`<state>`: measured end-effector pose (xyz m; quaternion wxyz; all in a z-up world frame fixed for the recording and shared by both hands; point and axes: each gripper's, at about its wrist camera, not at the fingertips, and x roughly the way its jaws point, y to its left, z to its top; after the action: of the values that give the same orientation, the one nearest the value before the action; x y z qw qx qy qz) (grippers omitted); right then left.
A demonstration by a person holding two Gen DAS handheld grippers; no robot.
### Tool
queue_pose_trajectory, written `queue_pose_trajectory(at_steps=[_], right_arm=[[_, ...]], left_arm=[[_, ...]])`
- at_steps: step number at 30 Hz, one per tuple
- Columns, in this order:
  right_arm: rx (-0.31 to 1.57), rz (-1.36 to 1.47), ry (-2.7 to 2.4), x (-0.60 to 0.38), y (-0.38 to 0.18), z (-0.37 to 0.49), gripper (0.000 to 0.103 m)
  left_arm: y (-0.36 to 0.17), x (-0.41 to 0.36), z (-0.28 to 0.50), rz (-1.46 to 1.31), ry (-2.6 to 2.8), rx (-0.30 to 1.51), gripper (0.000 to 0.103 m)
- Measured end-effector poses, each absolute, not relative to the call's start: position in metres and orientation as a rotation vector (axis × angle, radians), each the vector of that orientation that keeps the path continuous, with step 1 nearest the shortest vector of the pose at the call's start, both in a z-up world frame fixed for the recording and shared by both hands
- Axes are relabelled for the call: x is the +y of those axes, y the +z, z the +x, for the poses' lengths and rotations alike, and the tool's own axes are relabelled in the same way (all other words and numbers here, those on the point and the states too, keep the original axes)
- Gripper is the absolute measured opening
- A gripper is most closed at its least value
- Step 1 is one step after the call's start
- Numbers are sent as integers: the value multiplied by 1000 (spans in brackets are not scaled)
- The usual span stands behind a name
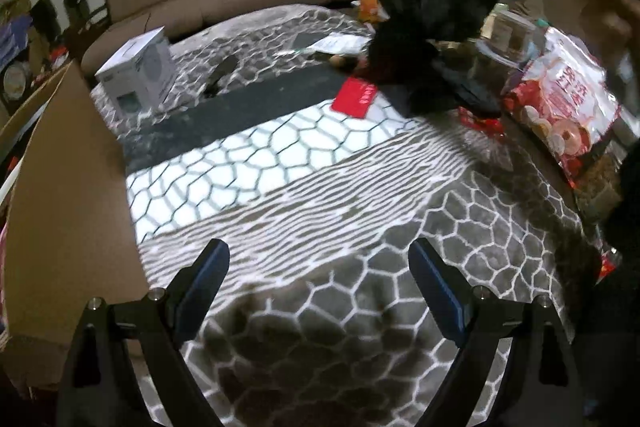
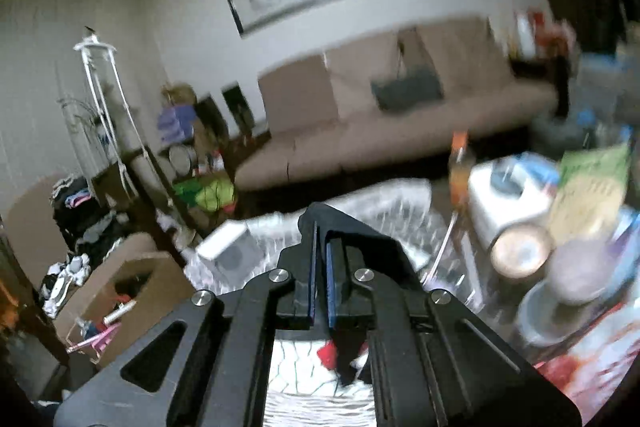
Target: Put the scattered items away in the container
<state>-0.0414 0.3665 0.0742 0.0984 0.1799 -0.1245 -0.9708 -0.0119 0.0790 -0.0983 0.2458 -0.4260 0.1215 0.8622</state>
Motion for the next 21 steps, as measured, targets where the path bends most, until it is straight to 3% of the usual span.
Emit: queue_pose_trajectory(at_steps=[4,11,18,21], right_arm=[[-293,445,-3008,371,110,-9,5],[-360,356,-3040,392,128,9,5],[-400,441,-3010,422,115,4,4],[-428,446,-3006,440,113,2,4]], left_arm=[[-104,116,-19,-1068,2361,416,92],[-126,192,-88,-1095,2467,382,92],[-150,227,-165,-1295,2473,63,92],[-142,261,-154,-1189,2463,193,92]])
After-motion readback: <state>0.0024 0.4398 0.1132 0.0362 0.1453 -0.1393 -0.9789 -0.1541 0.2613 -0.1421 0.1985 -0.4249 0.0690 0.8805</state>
